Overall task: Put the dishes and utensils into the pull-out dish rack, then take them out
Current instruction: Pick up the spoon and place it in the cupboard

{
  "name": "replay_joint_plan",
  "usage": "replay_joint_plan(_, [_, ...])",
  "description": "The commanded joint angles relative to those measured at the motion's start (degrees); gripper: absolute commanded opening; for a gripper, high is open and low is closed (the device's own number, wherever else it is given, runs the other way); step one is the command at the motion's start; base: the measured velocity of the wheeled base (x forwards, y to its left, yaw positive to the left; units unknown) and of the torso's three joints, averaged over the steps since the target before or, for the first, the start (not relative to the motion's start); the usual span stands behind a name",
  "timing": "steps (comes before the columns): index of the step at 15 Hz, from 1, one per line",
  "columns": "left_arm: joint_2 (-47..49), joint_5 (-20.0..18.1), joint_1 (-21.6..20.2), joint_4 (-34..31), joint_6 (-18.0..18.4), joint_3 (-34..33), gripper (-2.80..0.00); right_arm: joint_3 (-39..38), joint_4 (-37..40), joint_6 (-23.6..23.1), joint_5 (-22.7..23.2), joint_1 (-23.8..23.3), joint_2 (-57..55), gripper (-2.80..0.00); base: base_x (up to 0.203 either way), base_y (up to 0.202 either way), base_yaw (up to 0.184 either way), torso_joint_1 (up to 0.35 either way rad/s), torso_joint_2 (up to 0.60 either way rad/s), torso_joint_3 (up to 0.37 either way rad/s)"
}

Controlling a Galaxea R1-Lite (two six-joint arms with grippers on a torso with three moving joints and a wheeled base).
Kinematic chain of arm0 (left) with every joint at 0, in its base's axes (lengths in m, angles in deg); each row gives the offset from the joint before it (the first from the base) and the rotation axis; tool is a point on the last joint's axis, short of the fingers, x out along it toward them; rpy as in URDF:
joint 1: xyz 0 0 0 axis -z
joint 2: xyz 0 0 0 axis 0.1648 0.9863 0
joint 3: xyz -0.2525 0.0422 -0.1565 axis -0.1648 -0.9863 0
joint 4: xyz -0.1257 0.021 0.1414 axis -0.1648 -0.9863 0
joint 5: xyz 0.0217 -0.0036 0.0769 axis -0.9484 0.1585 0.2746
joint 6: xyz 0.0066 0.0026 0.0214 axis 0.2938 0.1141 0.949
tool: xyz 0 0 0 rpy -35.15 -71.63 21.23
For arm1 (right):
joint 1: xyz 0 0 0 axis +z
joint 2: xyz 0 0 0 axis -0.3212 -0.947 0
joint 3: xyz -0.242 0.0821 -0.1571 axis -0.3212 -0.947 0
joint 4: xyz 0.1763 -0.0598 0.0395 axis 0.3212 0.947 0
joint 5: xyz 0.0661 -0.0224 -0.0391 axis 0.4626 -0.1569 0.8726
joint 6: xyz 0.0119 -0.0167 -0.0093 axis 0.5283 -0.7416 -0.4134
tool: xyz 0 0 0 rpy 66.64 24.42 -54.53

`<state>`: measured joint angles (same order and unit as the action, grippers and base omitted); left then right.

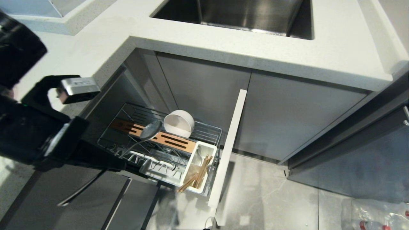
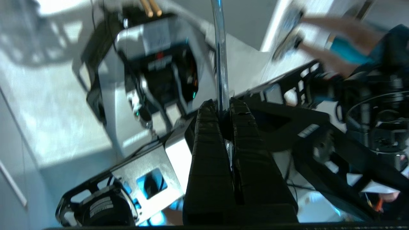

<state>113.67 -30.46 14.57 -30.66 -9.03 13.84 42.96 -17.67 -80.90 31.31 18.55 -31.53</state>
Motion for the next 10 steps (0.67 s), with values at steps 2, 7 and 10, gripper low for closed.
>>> replay_joint_plan(2, [12.0,0.9,2.6,-1.4,-1.2,4.4,-2.80,-0.1,0.0,0.0,0.0,0.0,0.0,-2.80,0.000,0.000,0.000,0.000,0.00,0.000])
replay_joint_plan(7, [28.5,3.5,4.3,-6.2,-6.9,20.0,-2.80,-0.1,0.0,0.0,0.0,0.0,0.0,-2.80,0.000,0.000,0.000,0.000,0.00,0.000])
replay_joint_plan(10, [33.8,3.7,4.3,-5.8,-8.0,21.2,-2.80,-0.1,0.0,0.0,0.0,0.0,0.0,-2.80,0.000,0.000,0.000,0.000,0.00,0.000])
